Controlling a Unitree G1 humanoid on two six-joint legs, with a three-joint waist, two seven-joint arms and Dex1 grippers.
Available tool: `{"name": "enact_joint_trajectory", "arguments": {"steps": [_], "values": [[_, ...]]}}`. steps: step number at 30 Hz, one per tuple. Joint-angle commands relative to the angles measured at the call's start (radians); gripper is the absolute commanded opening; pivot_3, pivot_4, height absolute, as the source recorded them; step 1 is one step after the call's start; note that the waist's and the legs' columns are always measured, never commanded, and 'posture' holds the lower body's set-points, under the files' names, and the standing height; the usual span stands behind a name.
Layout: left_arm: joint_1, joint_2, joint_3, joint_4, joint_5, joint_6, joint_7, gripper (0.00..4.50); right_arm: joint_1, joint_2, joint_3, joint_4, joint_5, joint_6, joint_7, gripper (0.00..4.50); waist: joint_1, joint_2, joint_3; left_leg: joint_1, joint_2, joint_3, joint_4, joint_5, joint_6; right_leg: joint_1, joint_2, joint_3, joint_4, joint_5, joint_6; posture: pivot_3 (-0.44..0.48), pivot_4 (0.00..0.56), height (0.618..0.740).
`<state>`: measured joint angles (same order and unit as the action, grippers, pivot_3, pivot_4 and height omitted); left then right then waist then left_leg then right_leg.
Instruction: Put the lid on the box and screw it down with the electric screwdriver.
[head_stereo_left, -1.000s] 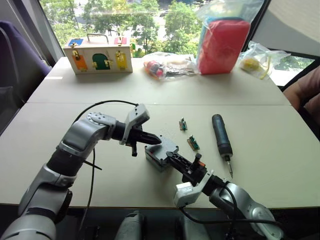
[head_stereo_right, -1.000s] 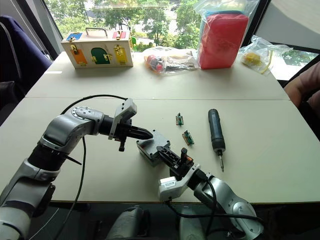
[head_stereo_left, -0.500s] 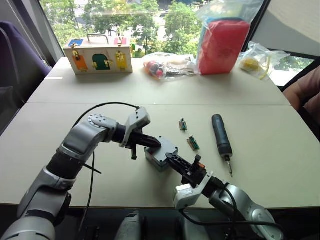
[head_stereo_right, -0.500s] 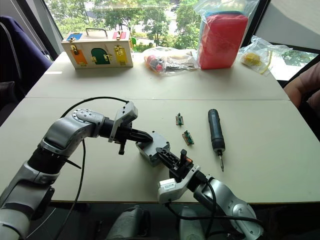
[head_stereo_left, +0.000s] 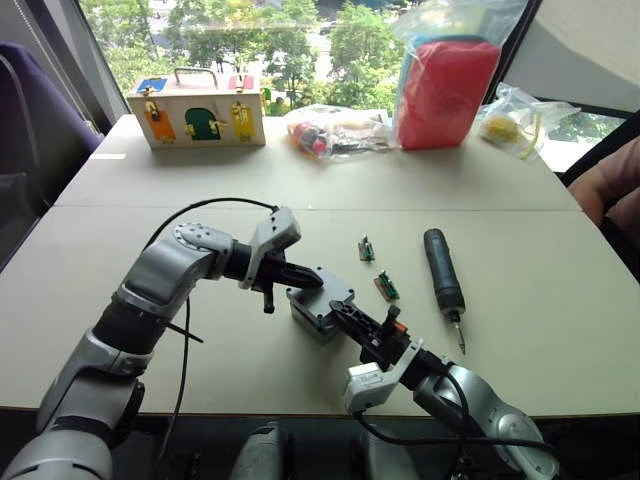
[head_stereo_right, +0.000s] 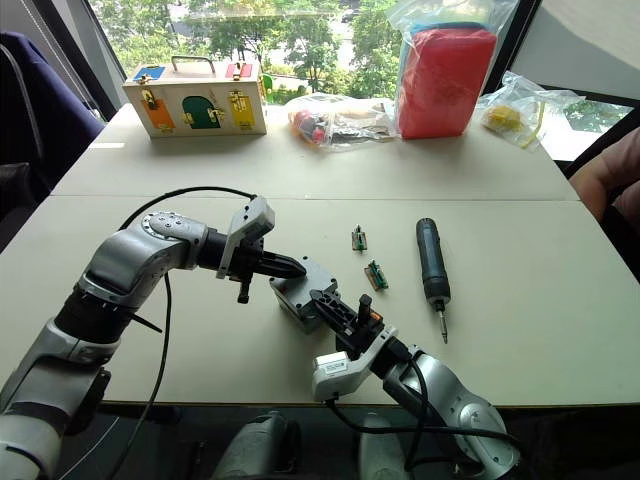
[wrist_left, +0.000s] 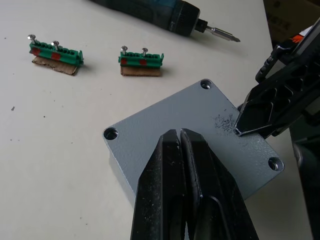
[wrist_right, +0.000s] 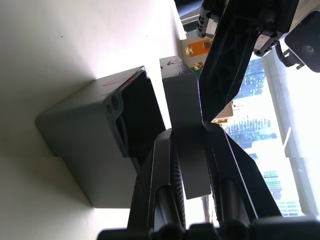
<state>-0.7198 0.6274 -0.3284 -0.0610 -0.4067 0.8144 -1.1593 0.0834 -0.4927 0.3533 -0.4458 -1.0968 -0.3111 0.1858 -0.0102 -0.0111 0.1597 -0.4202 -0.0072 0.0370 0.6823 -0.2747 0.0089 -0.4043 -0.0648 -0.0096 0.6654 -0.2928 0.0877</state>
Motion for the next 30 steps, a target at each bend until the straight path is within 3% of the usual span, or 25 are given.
{"name": "enact_joint_trajectory", "arguments": {"steps": [1, 9, 11, 19, 20, 23, 30], "values": [[0.006, 0.004, -0.022, -0.024, 0.027, -0.035, -0.009, 0.05, 0.013, -0.005, 0.002, -0.027, 0.001, -0.008, -0.003, 0.13, 0.001, 0.000, 0.000, 0.000, 0.000, 0.000, 0.000, 0.000, 0.000, 0.000, 0.000, 0.000, 0.000, 0.000, 0.000, 0.000, 0.150, 0.740], [0.034, 0.019, -0.106, -0.015, 0.122, -0.112, -0.015, 0.05, 0.021, -0.010, 0.010, -0.009, 0.010, -0.007, 0.020, 0.13, 0.003, 0.000, -0.001, 0.010, 0.000, 0.000, -0.001, -0.003, 0.006, 0.010, 0.000, 0.000, -0.002, 0.000, 0.000, 0.000, 0.150, 0.740], [0.042, 0.029, -0.131, -0.011, 0.153, -0.133, -0.019, 0.00, 0.026, -0.010, 0.005, -0.010, 0.023, -0.005, 0.025, 1.15, 0.003, -0.001, -0.002, 0.012, 0.000, 0.000, -0.001, -0.004, 0.007, 0.013, 0.000, 0.000, -0.002, -0.001, -0.001, 0.000, 0.150, 0.740], [0.081, 0.020, -0.184, 0.052, 0.267, -0.228, 0.005, 0.00, 0.035, -0.012, -0.015, -0.020, 0.034, -0.001, 0.023, 4.09, 0.004, -0.005, -0.022, 0.017, 0.000, 0.000, -0.001, -0.006, 0.010, 0.018, 0.000, 0.001, -0.002, -0.002, -0.002, 0.000, 0.150, 0.740], [0.090, 0.014, -0.192, 0.077, 0.285, -0.240, 0.016, 0.00, 0.041, -0.019, -0.026, -0.037, 0.043, -0.008, 0.019, 4.29, 0.004, -0.006, -0.022, 0.019, 0.000, 0.000, -0.002, -0.006, 0.011, 0.020, 0.000, 0.001, -0.003, -0.002, -0.002, 0.000, 0.150, 0.740], [0.105, 0.002, -0.204, 0.126, 0.323, -0.269, 0.034, 0.00, 0.057, -0.034, -0.047, -0.071, 0.061, -0.020, 0.018, 4.29, 0.008, -0.006, -0.023, 0.035, 0.000, 0.000, -0.005, -0.009, 0.014, 0.035, 0.000, 0.000, -0.007, -0.005, -0.005, 0.000, 0.150, 0.740], [0.151, -0.032, -0.210, 0.193, 0.358, -0.335, 0.048, 0.00, 0.079, -0.071, -0.090, -0.158, 0.171, -0.063, 0.043, 4.29, 0.020, -0.006, -0.035, 0.049, 0.000, 0.000, -0.016, -0.009, 0.014, 0.047, -0.003, 0.001, -0.016, -0.006, -0.006, 0.000, 0.150, 0.740]]}}
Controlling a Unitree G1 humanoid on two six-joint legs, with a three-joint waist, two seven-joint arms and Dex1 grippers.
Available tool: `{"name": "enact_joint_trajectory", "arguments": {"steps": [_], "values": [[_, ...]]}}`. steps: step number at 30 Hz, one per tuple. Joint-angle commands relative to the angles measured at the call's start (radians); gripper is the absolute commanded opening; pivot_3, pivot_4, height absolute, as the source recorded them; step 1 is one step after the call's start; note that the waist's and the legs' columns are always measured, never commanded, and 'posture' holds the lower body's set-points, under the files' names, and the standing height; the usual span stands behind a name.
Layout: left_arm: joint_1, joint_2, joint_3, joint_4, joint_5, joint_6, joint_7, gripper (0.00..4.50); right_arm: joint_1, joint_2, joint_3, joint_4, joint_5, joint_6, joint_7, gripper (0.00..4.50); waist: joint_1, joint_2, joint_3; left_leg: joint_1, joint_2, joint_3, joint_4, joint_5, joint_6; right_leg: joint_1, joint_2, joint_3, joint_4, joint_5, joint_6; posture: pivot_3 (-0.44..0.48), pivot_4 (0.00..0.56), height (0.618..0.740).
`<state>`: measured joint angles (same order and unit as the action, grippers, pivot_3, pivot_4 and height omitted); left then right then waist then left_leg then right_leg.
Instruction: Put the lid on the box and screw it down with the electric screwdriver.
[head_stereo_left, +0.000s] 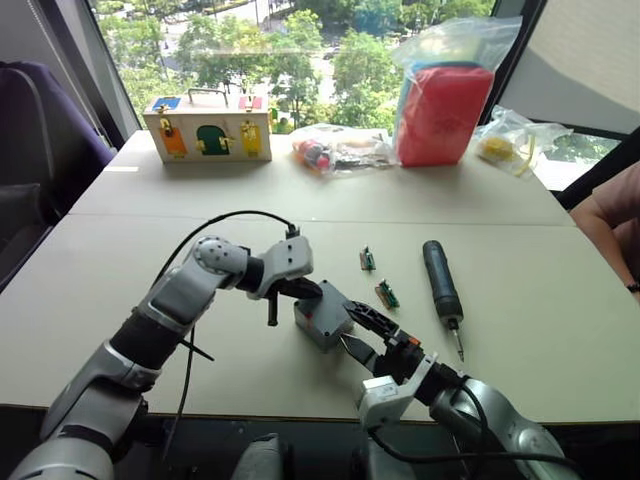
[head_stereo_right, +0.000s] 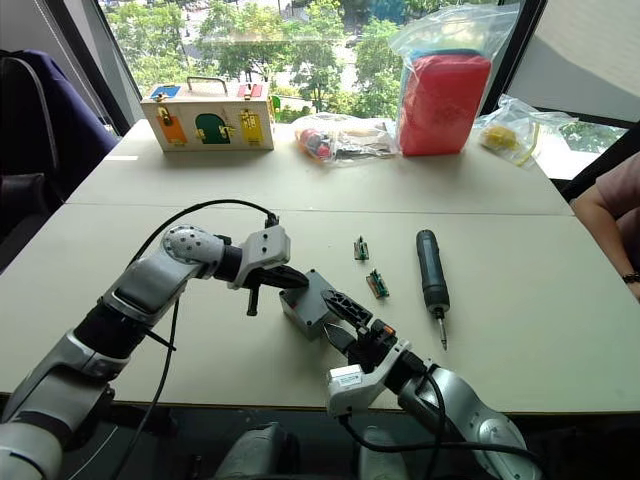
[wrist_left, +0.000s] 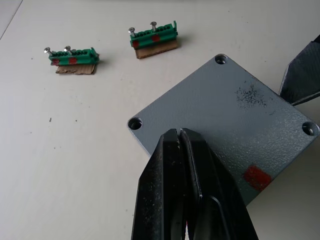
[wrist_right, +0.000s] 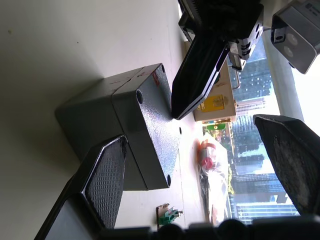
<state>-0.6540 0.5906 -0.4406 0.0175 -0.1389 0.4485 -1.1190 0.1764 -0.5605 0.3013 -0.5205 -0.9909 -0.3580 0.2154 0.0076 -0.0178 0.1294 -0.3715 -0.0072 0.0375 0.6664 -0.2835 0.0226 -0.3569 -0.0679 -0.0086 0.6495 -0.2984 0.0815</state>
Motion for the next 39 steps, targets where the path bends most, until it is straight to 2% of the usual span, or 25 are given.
{"name": "enact_joint_trajectory", "arguments": {"steps": [1, 3, 5, 8, 10, 13, 15, 18, 19, 23, 26, 31, 39], "values": [[0.090, -0.002, -0.088, 0.117, 0.084, 0.031, 0.011, 0.00, -0.012, -0.007, -0.049, -0.097, 0.092, -0.020, 0.021, 4.29, 0.003, 0.001, -0.007, 0.001, 0.000, 0.000, 0.000, 0.000, 0.000, 0.000, 0.000, 0.000, 0.000, 0.000, 0.000, 0.000, 0.150, 0.740], [0.098, -0.029, -0.036, 0.106, 0.031, 0.051, 0.020, 0.00, 0.001, -0.015, -0.079, -0.115, 0.160, -0.020, 0.040, 4.29, 0.005, 0.002, -0.010, 0.001, 0.000, 0.000, -0.001, 0.000, 0.000, 0.000, -0.001, 0.000, 0.000, -0.001, -0.003, 0.000, 0.150, 0.740], [0.091, -0.066, 0.069, 0.075, -0.075, 0.112, 0.021, 0.00, 0.014, -0.004, -0.126, -0.120, 0.284, 0.017, 0.072, 4.29, 0.005, 0.002, -0.010, 0.002, 0.000, 0.000, -0.001, 0.000, 0.000, 0.000, -0.003, 0.000, -0.001, -0.001, -0.003, 0.000, 0.150, 0.740], [0.022, -0.099, 0.269, 0.028, -0.257, 0.284, 0.040, 0.00, 0.003, 0.064, -0.194, -0.128, 0.602, 0.178, 0.163, 4.29, 0.005, -0.003, -0.003, -0.003, 0.000, 0.000, -0.001, 0.000, 0.000, -0.002, -0.004, -0.002, -0.001, -0.001, -0.002, 0.000, 0.150, 0.740], [-0.015, -0.099, 0.344, 0.010, -0.321, 0.370, 0.066, 0.00, -0.018, 0.111, -0.214, -0.145, 0.750, 0.280, 0.205, 4.29, 0.003, -0.004, 0.006, -0.006, 0.000, 0.000, -0.001, 0.000, 0.000, -0.005, -0.005, -0.002, -0.001, -0.001, -0.002, 0.000, 0.150, 0.740], [-0.062, -0.085, 0.453, 0.008, -0.386, 0.447, 0.122, 0.00, -0.081, 0.153, -0.238, -0.152, 0.926, 0.453, 0.272, 3.55, -0.001, -0.002, 0.010, -0.020, 0.000, 0.000, 0.000, 0.002, -0.003, -0.020, -0.005, -0.002, 0.002, 0.002, 0.001, 0.000, 0.150, 0.740], [-0.069, -0.071, 0.480, 0.017, -0.386, 0.447, 0.143, 0.00, -0.125, 0.159, -0.257, -0.140, 1.028, 0.558, 0.313, 2.92, -0.003, 0.000, 0.011, -0.021, 0.000, 0.000, 0.000, 0.002, -0.003, -0.022, -0.005, -0.002, 0.003, 0.002, 0.002, 0.000, 0.150, 0.740], [-0.045, -0.049, 0.459, 0.037, -0.343, 0.387, 0.152, 0.00, -0.202, 0.146, -0.293, -0.124, 1.159, 0.733, 0.352, 1.94, -0.006, 0.003, 0.013, -0.021, 0.000, 0.000, -0.001, 0.002, -0.003, -0.022, -0.005, -0.002, 0.003, 0.002, 0.002, 0.000, 0.150, 0.740], [-0.032, -0.044, 0.445, 0.043, -0.326, 0.361, 0.152, 0.00, -0.217, 0.137, -0.299, -0.124, 1.200, 0.799, 0.366, 1.47, -0.006, 0.003, 0.014, -0.021, 0.000, 0.000, -0.001, 0.002, -0.003, -0.022, -0.005, -0.002, 0.003, 0.002, 0.002, 0.000, 0.150, 0.740], [0.036, -0.038, 0.367, 0.074, -0.234, 0.247, 0.163, 0.00, -0.233, 0.032, -0.270, -0.160, 1.321, 1.011, 0.469, 0.05, -0.001, 0.004, 0.015, -0.021, -0.001, 0.000, -0.002, 0.002, -0.003, -0.022, -0.007, -0.003, 0.003, 0.002, 0.001, 0.000, 0.150, 0.740], [0.087, -0.042, 0.319, 0.093, -0.186, 0.192, 0.170, 0.00, -0.225, -0.059, -0.235, -0.167, 1.365, 1.081, 0.541, 0.05, 0.001, 0.005, 0.016, -0.024, -0.004, 0.000, -0.003, 0.002, -0.003, -0.025, -0.011, -0.003, 0.002, 0.001, -0.002, 0.000, 0.150, 0.740], [0.169, -0.062, 0.278, 0.022, -0.184, 0.191, 0.165, 0.00, -0.228, -0.104, -0.202, -0.141, 1.396, 1.150, 0.557, 0.05, 0.002, 0.004, 0.016, -0.037, -0.004, 0.000, -0.002, 0.002, -0.004, -0.038, -0.012, -0.003, 0.001, 0.004, 0.001, 0.000, 0.150, 0.740], [0.243, -0.025, 0.251, -0.173, -0.272, 0.328, 0.104, 0.00, -0.288, -0.044, -0.123, -0.055, 1.356, 1.151, 0.493, 0.05, -0.006, 0.005, 0.017, -0.038, -0.004, 0.000, -0.003, 0.002, -0.004, -0.039, -0.012, -0.003, 0.001, 0.003, -0.002, 0.000, 0.150, 0.740]]}}
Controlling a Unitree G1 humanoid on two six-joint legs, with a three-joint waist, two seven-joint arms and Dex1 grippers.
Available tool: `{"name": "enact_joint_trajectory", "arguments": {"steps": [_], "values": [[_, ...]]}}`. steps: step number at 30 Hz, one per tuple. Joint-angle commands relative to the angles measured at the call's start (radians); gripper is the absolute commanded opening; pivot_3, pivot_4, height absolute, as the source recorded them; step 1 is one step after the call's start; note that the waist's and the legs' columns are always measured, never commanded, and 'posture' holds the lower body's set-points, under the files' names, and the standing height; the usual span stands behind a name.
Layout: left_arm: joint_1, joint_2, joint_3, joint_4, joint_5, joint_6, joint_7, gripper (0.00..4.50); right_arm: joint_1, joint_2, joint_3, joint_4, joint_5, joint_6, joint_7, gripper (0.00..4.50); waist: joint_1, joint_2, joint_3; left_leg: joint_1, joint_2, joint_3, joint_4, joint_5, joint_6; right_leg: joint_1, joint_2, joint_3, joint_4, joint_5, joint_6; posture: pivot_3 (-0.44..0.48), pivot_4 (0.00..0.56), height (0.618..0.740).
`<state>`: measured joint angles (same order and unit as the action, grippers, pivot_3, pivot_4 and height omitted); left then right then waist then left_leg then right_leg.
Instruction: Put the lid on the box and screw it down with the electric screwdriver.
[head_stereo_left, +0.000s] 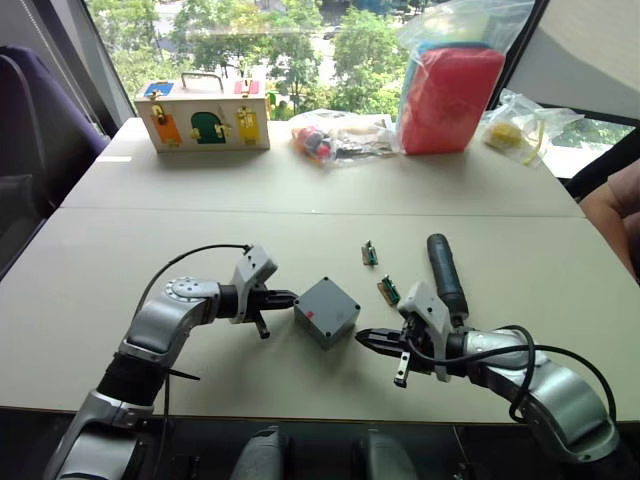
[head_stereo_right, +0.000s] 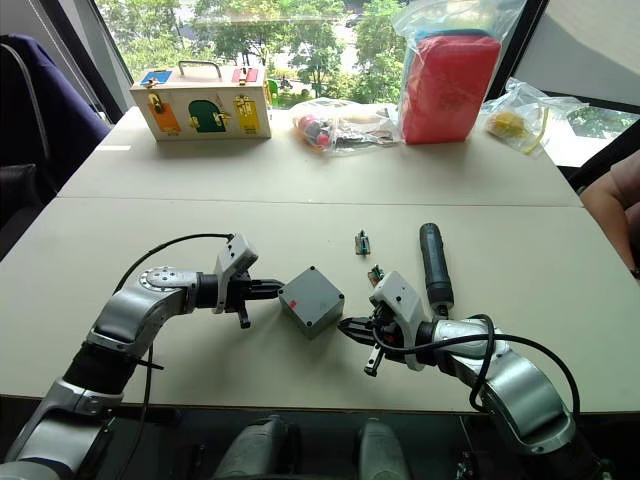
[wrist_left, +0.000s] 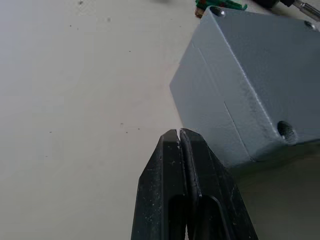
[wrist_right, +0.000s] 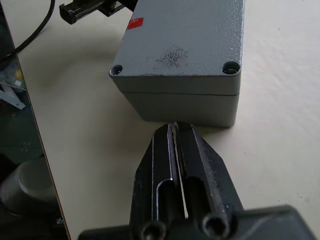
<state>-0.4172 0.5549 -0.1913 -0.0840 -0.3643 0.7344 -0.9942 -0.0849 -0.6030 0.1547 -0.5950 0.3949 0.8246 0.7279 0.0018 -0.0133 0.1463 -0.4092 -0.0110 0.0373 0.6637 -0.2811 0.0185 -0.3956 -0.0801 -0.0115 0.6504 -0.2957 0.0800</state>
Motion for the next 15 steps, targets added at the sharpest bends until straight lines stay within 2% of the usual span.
{"name": "enact_joint_trajectory", "arguments": {"steps": [1, 7, 15], "values": [[0.009, 0.015, -0.003, -0.087, -0.051, 0.054, -0.022, 0.00, -0.038, 0.011, 0.028, 0.040, -0.041, -0.040, -0.034, 0.05, 0.000, 0.000, 0.000, 0.000, 0.000, 0.000, 0.000, 0.000, 0.000, 0.000, 0.000, 0.000, 0.000, 0.000, 0.000, 0.000, 0.150, 0.740], [0.021, 0.009, -0.016, -0.130, -0.055, 0.087, -0.001, 0.00, -0.094, 0.047, 0.030, 0.127, -0.081, -0.088, -0.071, 0.05, 0.002, 0.001, 0.000, 0.000, 0.000, 0.000, 0.000, 0.000, 0.000, 0.000, 0.000, 0.000, 0.000, 0.000, 0.000, 0.000, 0.150, 0.740], [0.023, -0.005, -0.003, -0.137, -0.050, 0.094, 0.033, 0.00, -0.098, 0.049, 0.019, 0.144, -0.076, -0.099, -0.063, 0.05, 0.003, 0.001, 0.000, 0.000, 0.000, 0.000, 0.000, 0.000, 0.000, 0.000, 0.000, 0.000, 0.000, 0.001, 0.001, 0.000, 0.150, 0.740]]}}
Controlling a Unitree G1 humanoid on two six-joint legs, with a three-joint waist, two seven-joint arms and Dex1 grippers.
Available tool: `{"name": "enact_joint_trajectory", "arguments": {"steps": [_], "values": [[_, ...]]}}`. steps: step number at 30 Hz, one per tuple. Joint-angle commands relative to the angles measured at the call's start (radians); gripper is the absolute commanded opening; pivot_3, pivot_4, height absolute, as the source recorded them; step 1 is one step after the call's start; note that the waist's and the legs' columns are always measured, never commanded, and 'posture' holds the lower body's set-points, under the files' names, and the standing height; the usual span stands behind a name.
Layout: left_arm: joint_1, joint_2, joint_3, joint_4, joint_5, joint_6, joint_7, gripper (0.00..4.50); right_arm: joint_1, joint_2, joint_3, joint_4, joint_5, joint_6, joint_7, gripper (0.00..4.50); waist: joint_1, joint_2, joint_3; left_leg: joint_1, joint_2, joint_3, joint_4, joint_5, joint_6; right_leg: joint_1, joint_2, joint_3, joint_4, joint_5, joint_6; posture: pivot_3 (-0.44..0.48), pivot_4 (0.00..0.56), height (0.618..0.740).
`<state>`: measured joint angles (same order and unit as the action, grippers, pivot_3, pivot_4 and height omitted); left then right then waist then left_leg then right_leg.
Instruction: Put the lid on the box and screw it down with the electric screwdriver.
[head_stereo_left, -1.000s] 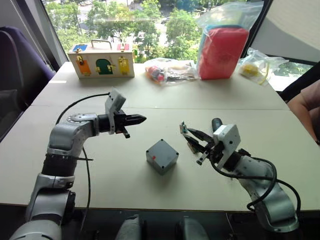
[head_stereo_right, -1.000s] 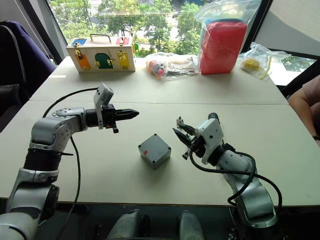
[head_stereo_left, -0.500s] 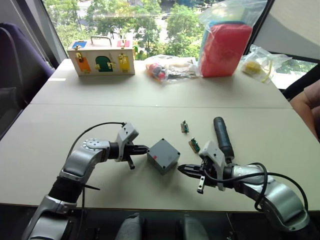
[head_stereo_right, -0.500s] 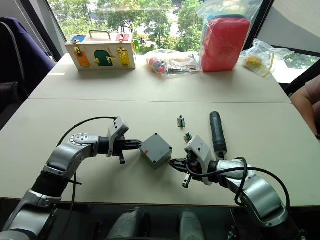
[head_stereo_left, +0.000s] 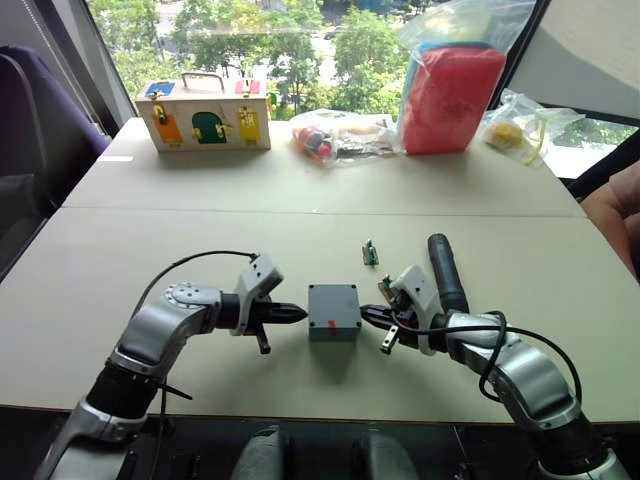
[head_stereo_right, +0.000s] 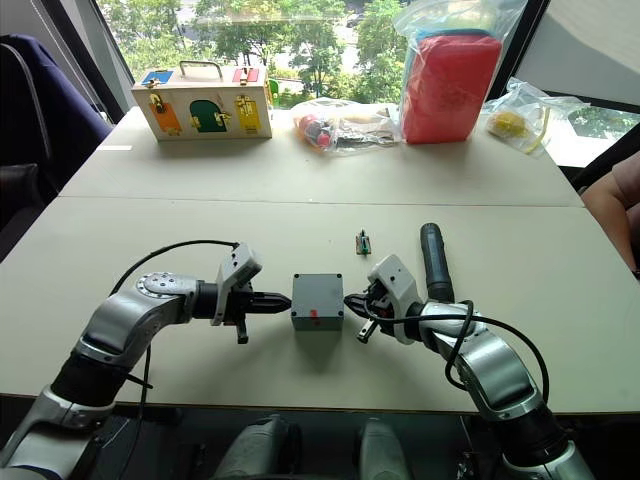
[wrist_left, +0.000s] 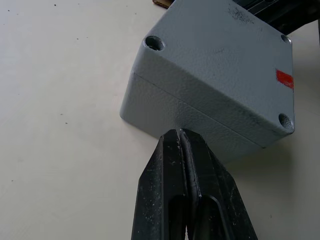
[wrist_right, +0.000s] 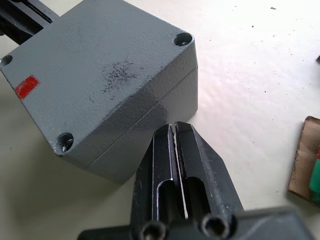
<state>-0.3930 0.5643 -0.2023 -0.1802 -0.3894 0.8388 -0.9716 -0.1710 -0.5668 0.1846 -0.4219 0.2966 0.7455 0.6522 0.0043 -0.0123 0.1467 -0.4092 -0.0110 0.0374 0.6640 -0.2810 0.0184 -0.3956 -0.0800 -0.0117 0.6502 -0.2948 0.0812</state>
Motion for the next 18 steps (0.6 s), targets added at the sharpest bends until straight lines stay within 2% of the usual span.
{"name": "enact_joint_trajectory", "arguments": {"steps": [1, 5, 9, 14, 17, 18], "values": [[-0.003, -0.017, 0.014, -0.035, -0.022, -0.016, 0.018, 0.00, -0.010, 0.013, -0.014, -0.033, 0.027, -0.016, 0.013, 0.05, 0.000, 0.000, 0.000, 0.000, 0.000, 0.000, 0.000, 0.000, 0.000, 0.000, 0.000, 0.000, 0.000, 0.000, 0.000, 0.000, 0.150, 0.740], [-0.014, -0.007, 0.050, -0.014, -0.004, -0.050, 0.046, 0.00, 0.010, -0.001, -0.045, -0.074, 0.037, -0.010, 0.010, 0.05, 0.000, 0.000, 0.000, 0.000, 0.000, 0.000, 0.000, 0.000, 0.000, 0.000, 0.000, 0.000, 0.000, 0.000, 0.000, 0.000, 0.150, 0.740], [-0.021, 0.086, 0.092, 0.025, 0.084, -0.218, 0.052, 0.00, 0.052, -0.052, -0.126, -0.159, 0.041, -0.059, 0.021, 0.05, -0.002, 0.001, 0.001, 0.000, 0.000, 0.000, -0.001, 0.000, 0.000, -0.001, 0.000, 0.000, 0.000, 0.000, 0.000, 0.000, 0.150, 0.740], [-0.207, 0.080, 0.181, 0.067, -0.089, -0.069, -0.016, 0.00, 0.072, -0.056, -0.258, -0.124, 0.119, -0.049, 0.028, 0.05, 0.009, -0.002, 0.003, 0.000, 0.000, 0.000, 0.000, 0.000, 0.000, 0.000, 0.000, -0.001, 0.000, 0.000, -0.001, 0.000, 0.150, 0.740], [-0.280, 0.066, 0.138, 0.024, -0.099, -0.077, -0.050, 0.00, 0.042, -0.035, -0.271, -0.055, 0.080, -0.077, -0.025, 0.05, 0.007, -0.002, 0.003, 0.000, 0.000, 0.000, 0.001, 0.000, 0.000, 0.002, -0.001, -0.001, -0.002, 0.000, -0.001, 0.000, 0.150, 0.740], [-0.293, 0.064, 0.114, 0.009, -0.095, -0.079, -0.060, 0.00, 0.033, -0.030, -0.270, -0.031, 0.067, -0.085, -0.039, 0.28, 0.006, -0.002, 0.003, 0.000, 0.000, 0.000, 0.001, 0.000, 0.000, 0.002, -0.001, -0.001, -0.003, 0.000, 0.000, 0.000, 0.150, 0.740]]}}
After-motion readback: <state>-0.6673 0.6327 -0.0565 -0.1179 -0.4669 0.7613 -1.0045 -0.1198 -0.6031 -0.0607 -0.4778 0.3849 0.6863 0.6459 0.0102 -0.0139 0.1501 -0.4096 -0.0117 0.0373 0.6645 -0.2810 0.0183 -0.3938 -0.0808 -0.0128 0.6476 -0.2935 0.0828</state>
